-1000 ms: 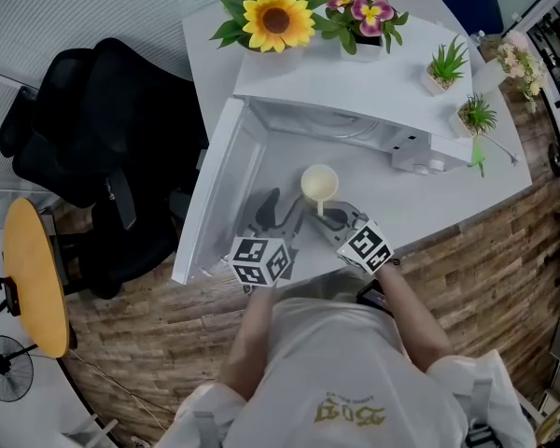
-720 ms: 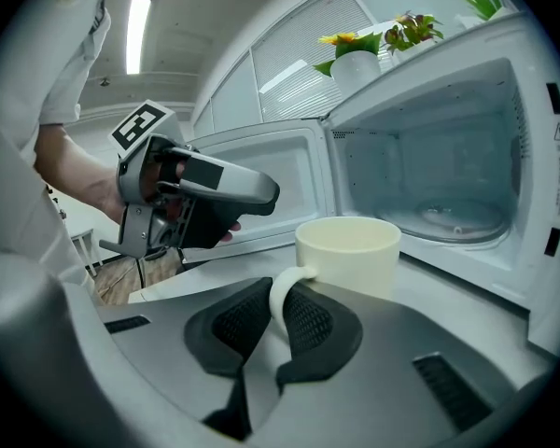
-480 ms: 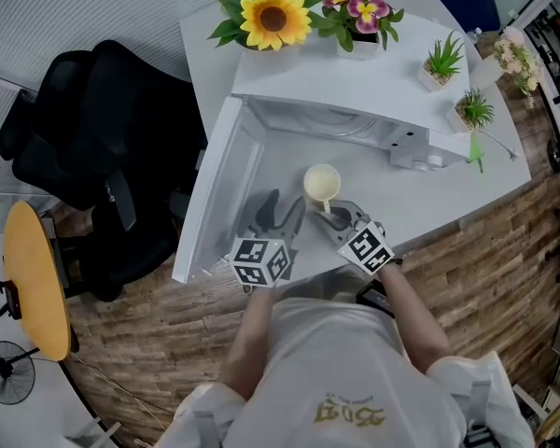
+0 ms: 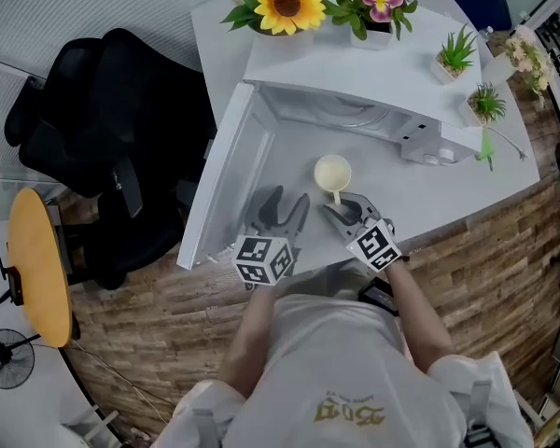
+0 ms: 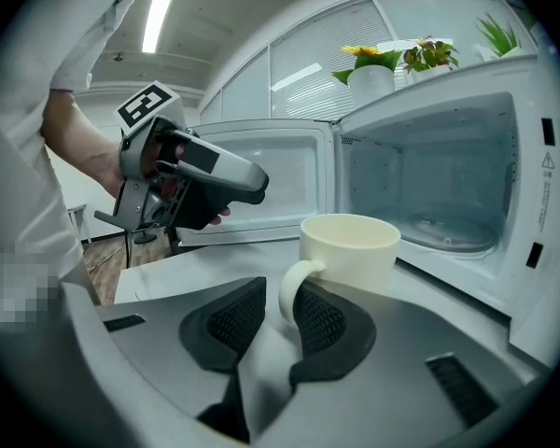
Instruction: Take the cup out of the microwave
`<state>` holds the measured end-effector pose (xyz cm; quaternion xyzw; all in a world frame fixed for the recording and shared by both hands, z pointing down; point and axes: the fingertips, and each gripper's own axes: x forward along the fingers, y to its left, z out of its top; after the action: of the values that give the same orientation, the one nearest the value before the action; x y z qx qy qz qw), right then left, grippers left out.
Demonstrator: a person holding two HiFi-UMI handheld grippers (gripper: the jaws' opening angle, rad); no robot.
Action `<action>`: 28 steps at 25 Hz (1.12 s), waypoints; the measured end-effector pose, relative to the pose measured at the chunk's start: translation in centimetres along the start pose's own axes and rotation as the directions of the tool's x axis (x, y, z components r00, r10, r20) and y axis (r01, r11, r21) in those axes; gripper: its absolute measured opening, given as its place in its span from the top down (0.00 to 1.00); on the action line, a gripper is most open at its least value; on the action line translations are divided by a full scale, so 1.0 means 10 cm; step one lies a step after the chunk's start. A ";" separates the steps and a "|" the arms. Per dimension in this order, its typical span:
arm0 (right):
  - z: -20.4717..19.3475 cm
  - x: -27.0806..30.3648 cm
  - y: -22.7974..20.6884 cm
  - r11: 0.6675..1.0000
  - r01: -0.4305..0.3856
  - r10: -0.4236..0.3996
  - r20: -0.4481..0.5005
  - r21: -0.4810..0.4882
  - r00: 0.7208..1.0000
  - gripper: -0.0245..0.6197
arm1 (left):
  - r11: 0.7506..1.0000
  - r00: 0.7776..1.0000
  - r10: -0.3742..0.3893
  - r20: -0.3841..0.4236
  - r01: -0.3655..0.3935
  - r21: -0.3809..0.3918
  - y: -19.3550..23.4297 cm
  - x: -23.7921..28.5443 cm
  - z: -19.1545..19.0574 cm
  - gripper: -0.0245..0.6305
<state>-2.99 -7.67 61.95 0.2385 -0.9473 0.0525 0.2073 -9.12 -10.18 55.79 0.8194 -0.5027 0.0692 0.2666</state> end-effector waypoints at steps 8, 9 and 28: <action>-0.12 -0.06 -0.02 1.000 0.009 -0.009 -0.044 0.000 0.999 0.81 | 1.000 1.000 0.007 0.008 -0.007 0.001 0.03 -0.04 0.01 0.59; -0.14 -0.08 -0.02 1.000 0.010 -0.010 -0.053 -0.001 0.999 0.81 | 1.000 1.000 0.006 0.009 -0.006 0.001 0.03 -0.04 0.01 0.59; 0.49 -0.77 -0.43 0.948 0.225 -0.256 0.119 0.226 0.959 0.82 | 0.996 0.996 -0.046 0.070 0.041 0.076 -0.30 -0.10 0.32 0.61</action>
<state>3.40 -9.16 54.26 0.3762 -0.9128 0.1089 0.1157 -7.50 -9.90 51.60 0.8414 -0.4910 0.0526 0.2193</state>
